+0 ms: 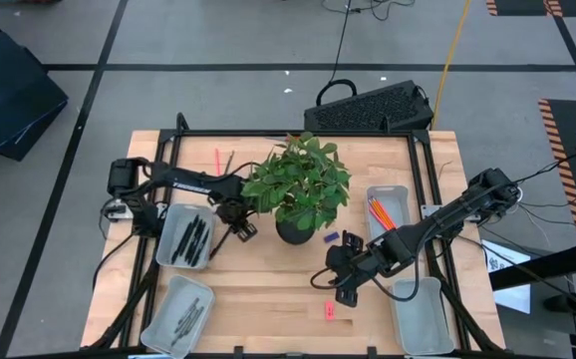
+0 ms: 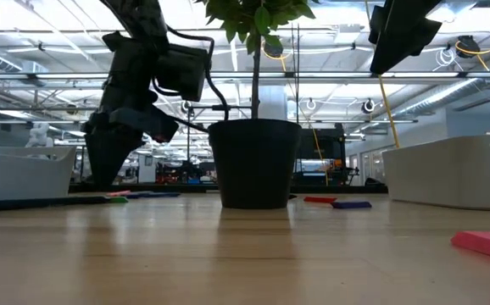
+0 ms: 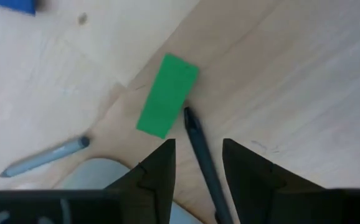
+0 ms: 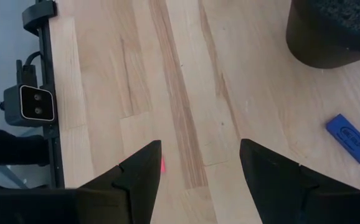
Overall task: Sort crayons/erasers/pens/pencils in bins
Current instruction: Put the black pen into the top left gray bin
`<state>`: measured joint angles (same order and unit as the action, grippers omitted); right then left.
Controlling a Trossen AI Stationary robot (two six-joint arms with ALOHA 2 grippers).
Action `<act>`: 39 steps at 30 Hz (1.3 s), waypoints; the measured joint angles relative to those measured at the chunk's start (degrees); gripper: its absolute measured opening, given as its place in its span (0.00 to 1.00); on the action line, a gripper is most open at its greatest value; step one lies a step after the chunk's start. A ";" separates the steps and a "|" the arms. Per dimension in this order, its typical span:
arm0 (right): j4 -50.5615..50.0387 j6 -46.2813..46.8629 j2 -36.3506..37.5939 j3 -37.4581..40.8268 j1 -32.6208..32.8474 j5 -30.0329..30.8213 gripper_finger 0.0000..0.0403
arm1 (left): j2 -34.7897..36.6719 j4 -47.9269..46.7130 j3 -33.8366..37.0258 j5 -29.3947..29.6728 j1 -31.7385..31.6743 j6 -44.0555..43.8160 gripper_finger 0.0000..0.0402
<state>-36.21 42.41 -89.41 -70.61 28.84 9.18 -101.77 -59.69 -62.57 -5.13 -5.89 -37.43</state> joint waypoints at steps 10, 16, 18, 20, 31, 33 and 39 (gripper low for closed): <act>-0.03 0.00 0.00 0.00 -0.02 0.01 0.52 | -6.51 0.02 -0.32 -3.54 -0.40 -1.51 0.34; -0.03 -0.02 0.00 -0.01 -0.02 -0.10 0.52 | -6.65 1.43 -0.13 -4.29 -0.39 -2.29 0.23; -0.09 0.00 0.00 0.00 -0.02 -0.14 0.52 | -6.67 2.33 -0.08 -4.39 -0.20 -2.53 0.15; -0.44 0.01 0.00 0.00 -0.02 -0.14 0.52 | -6.65 2.85 -0.02 -4.27 -0.07 -3.28 0.08; -0.48 -1.15 0.00 0.00 -0.02 -0.18 0.52 | -5.51 3.25 0.07 -3.85 0.00 -5.41 0.11; -0.48 -1.44 0.00 0.00 -0.02 -0.18 0.52 | -4.48 3.51 0.23 -3.51 0.00 -5.81 0.08; -0.49 -2.57 0.00 -0.01 -0.02 -0.21 0.52 | -0.53 5.48 0.17 -1.17 -0.11 -7.77 0.04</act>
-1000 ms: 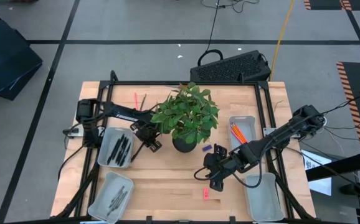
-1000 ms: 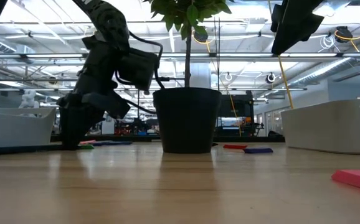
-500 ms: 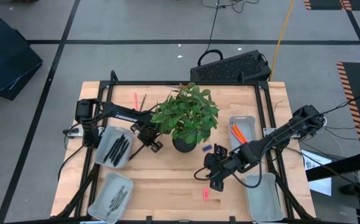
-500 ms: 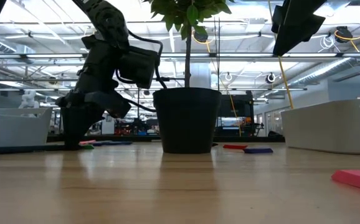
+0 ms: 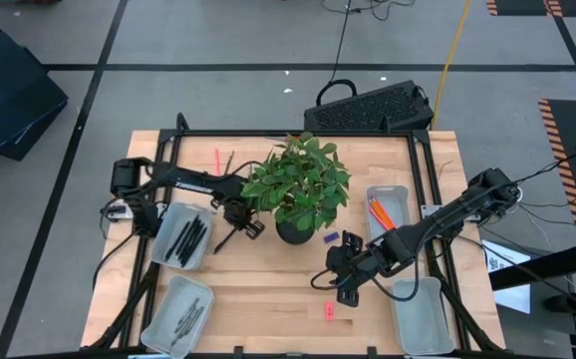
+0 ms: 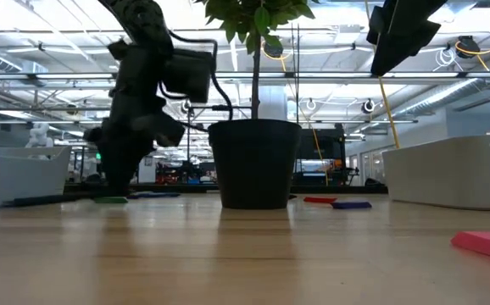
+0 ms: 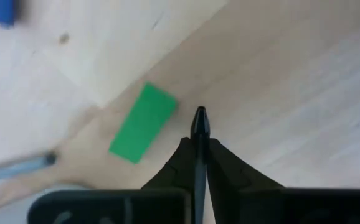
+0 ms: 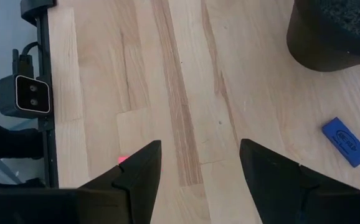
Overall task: Sort crayons/erasers/pens/pencils in bins
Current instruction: Put the black pen into the top left gray bin
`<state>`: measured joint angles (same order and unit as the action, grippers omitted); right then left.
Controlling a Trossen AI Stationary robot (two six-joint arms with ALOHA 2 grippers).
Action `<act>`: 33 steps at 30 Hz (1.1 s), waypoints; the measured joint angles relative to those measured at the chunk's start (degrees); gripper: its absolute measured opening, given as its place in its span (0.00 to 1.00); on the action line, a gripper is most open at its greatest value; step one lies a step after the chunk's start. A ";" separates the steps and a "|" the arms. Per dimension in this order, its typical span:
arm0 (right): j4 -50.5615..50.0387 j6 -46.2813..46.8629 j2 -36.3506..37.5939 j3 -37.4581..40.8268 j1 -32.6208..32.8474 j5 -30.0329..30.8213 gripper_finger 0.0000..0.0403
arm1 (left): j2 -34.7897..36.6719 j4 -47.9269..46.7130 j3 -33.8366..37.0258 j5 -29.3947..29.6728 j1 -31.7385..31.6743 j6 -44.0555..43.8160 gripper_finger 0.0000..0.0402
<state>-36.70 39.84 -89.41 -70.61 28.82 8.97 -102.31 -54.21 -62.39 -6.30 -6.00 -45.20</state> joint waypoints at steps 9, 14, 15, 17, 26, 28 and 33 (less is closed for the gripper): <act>-0.01 -0.44 0.00 0.01 0.00 -0.13 0.52 | 10.66 -3.39 0.02 -2.98 -0.09 -5.49 0.05; 1.22 -0.17 0.00 0.01 0.00 -0.13 0.52 | 21.37 -6.18 -0.07 -4.13 0.34 -9.14 0.05; 1.73 -0.25 0.00 0.00 0.00 -0.25 0.52 | 23.64 -7.25 -0.09 -4.08 0.70 -9.86 0.06; 3.23 -0.41 0.00 -0.01 0.00 -0.72 0.52 | 28.16 -10.17 -0.09 -3.96 1.87 -11.19 0.06; 4.53 4.42 -4.23 -4.11 0.69 -4.77 0.52 | 41.22 -31.74 1.09 6.40 8.98 -19.20 0.07; 3.29 6.54 -6.81 -7.29 1.05 -4.82 0.51 | 42.56 -30.88 3.16 8.03 9.06 -19.97 0.07; -0.47 22.35 -13.93 -14.47 1.57 -6.31 0.48 | 42.99 -24.61 10.91 8.32 9.07 -19.86 0.07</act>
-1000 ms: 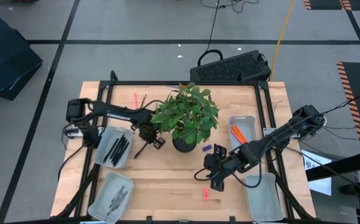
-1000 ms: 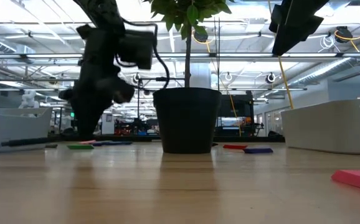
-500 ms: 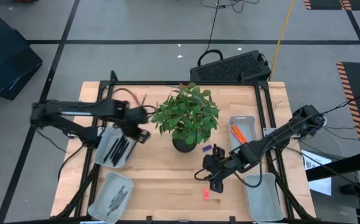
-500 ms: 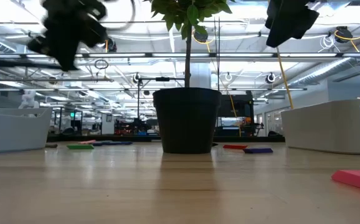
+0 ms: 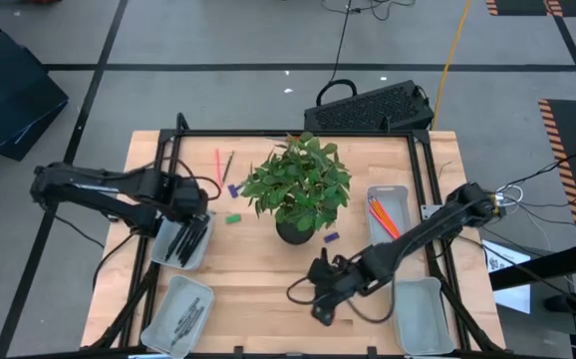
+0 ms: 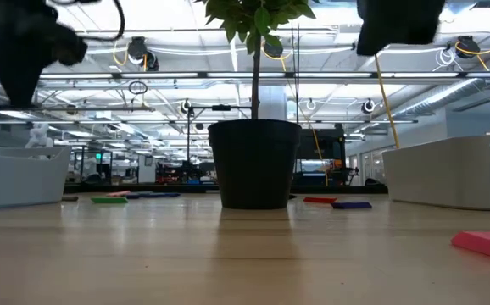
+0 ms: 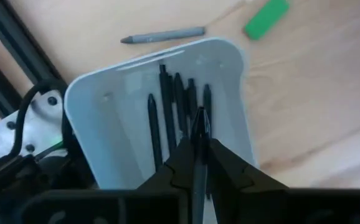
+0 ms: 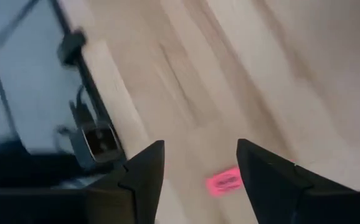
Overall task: Sort crayons/erasers/pens/pencils in bins
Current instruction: Put the black pen into the top left gray bin, then put the pink eraser into the bottom right gray bin
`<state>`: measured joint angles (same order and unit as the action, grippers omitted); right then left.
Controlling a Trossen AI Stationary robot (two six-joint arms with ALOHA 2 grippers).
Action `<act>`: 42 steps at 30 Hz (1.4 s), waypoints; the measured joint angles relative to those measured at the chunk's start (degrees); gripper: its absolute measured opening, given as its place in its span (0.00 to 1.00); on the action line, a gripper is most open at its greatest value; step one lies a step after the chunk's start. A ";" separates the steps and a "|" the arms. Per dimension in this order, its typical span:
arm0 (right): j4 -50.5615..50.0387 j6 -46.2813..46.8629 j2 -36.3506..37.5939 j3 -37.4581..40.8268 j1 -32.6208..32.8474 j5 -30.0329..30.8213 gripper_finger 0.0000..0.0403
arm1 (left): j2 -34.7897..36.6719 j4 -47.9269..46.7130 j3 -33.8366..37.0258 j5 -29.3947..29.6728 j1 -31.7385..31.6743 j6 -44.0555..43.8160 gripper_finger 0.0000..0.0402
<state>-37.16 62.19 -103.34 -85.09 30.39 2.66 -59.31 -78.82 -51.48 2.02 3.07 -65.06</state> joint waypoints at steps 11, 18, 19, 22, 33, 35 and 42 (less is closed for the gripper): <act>-5.82 45.40 -6.97 -5.76 1.69 -6.06 0.42 | -1.05 4.44 8.82 -0.46 0.08 2.20 0.18; -8.69 51.03 -11.78 -5.67 -0.21 -11.99 0.45 | -1.09 4.21 8.90 -0.46 -0.72 5.25 0.38; -7.80 51.34 -12.66 -5.67 -0.47 -11.96 0.45 | -1.09 4.27 8.90 -0.46 -0.90 5.64 0.40; -7.35 53.13 -14.35 -5.67 -0.86 -12.30 0.47 | -0.96 4.91 8.90 -0.50 -0.85 6.41 0.44; -5.00 57.08 -15.66 -0.62 -1.39 -16.42 0.51 | -0.96 5.10 8.90 -2.01 -0.85 9.67 0.45; -2.04 57.24 -15.43 1.00 -1.70 -17.29 0.50 | -0.96 5.12 8.90 -1.99 -0.85 9.94 0.45; 0.53 60.12 -15.21 3.61 -1.60 -18.86 0.38 | -0.96 5.21 8.90 -1.66 -0.85 10.82 0.45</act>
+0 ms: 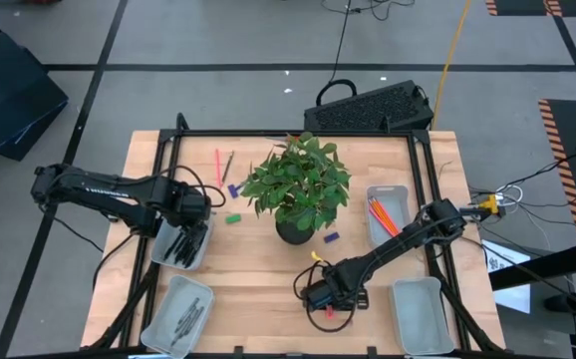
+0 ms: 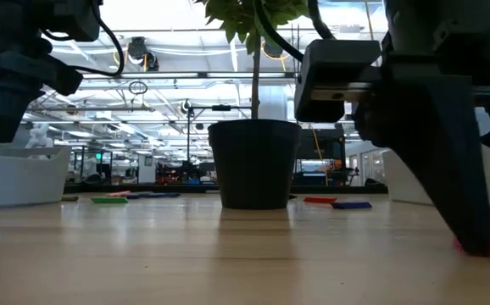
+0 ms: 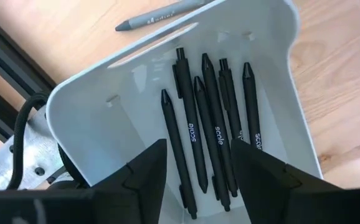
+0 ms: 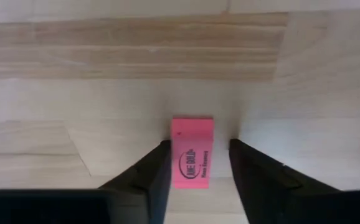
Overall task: Sort crayons/erasers/pens/pencils in bins
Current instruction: Put the pink eraser into the bottom right gray bin
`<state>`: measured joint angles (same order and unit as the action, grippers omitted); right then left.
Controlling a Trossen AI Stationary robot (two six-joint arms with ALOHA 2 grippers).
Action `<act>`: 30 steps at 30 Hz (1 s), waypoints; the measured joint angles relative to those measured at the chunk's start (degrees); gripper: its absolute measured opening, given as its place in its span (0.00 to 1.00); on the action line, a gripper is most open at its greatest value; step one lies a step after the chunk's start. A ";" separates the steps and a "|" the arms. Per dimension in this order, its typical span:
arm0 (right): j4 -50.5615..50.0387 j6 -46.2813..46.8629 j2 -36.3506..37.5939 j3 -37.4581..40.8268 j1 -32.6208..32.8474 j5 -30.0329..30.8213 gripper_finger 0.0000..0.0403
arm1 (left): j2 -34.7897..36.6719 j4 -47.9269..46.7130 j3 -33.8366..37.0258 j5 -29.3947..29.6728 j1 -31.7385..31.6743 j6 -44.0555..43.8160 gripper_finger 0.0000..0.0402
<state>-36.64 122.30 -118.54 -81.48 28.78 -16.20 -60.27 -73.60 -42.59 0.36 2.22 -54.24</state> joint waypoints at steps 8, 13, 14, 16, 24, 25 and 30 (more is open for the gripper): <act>-0.46 0.04 -0.11 0.11 0.25 -0.38 0.15 | 0.00 0.09 0.00 1.22 0.00 0.11 0.45; -0.49 -0.02 0.35 0.11 0.26 -0.40 0.13 | 0.40 0.14 0.00 0.95 0.00 0.06 0.45; -0.57 -0.23 0.68 0.14 0.28 -0.36 0.13 | 0.54 0.14 -0.03 1.02 0.00 -0.25 0.45; -1.18 -0.77 1.60 0.24 0.32 0.06 0.13 | 1.09 0.23 -0.04 1.29 0.00 -0.35 0.45; -7.38 -8.61 9.94 0.35 0.14 0.09 0.13 | 4.48 0.22 -0.05 1.60 0.00 -1.42 0.45; -8.55 -9.69 11.29 0.35 0.15 -0.09 0.13 | 4.88 0.25 -0.05 1.84 0.00 -1.44 0.45; -16.91 -13.49 20.32 0.31 2.07 -1.10 0.13 | 6.14 0.48 -0.04 2.61 0.00 -1.90 0.45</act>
<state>-53.55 108.82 -98.22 -81.17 30.85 -17.30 -54.13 -73.13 -42.63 2.97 2.22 -56.14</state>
